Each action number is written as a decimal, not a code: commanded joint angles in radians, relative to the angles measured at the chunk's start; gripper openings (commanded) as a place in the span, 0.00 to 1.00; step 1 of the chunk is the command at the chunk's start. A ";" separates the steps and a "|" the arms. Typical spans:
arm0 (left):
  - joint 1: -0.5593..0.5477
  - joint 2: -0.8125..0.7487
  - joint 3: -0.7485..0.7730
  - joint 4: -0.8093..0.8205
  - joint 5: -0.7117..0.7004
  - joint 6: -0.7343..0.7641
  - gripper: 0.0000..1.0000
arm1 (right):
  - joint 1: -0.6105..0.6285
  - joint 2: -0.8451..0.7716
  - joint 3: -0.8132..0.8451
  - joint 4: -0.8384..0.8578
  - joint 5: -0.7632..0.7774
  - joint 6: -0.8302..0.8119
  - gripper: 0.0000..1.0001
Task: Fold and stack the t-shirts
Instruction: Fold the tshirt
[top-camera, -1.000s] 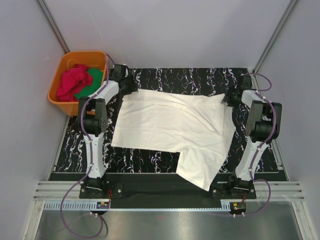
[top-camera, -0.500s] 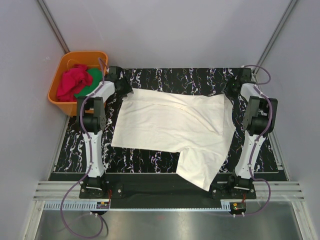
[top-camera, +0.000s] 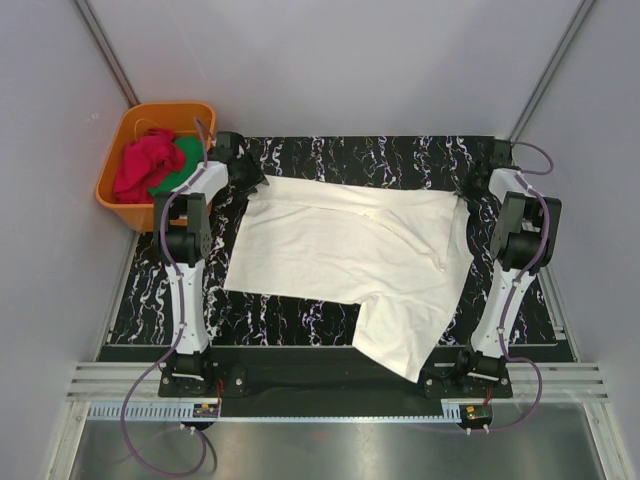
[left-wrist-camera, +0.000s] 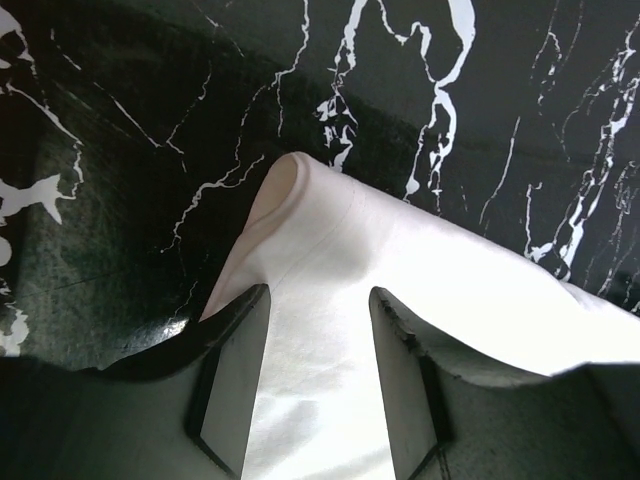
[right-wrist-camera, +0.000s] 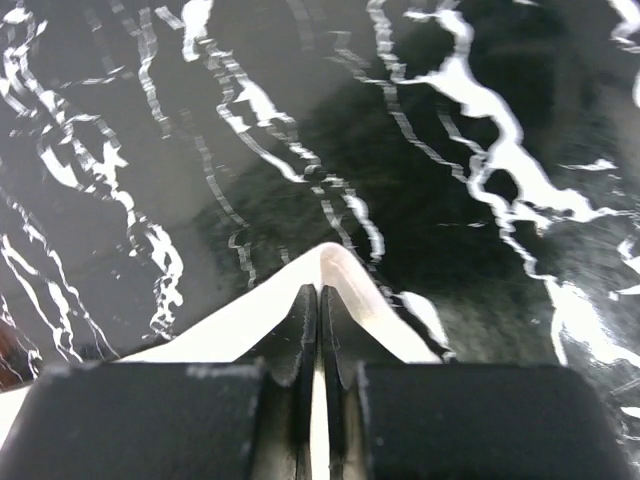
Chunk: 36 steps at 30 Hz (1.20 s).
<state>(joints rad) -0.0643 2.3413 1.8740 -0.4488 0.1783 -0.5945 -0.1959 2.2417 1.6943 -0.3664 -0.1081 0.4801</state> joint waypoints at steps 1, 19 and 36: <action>0.034 0.019 -0.030 -0.013 0.018 -0.031 0.51 | -0.013 0.012 0.027 -0.039 0.047 0.060 0.02; -0.017 -0.388 -0.229 0.027 -0.008 0.013 0.71 | 0.140 -0.519 -0.298 -0.269 0.117 -0.072 0.65; -0.135 -0.534 -0.380 0.131 0.052 -0.008 0.70 | 0.325 -0.887 -1.007 0.295 0.007 0.092 0.77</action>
<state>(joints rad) -0.1741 1.8240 1.4872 -0.3824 0.2047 -0.6006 0.1223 1.3819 0.6922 -0.3233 -0.0860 0.5335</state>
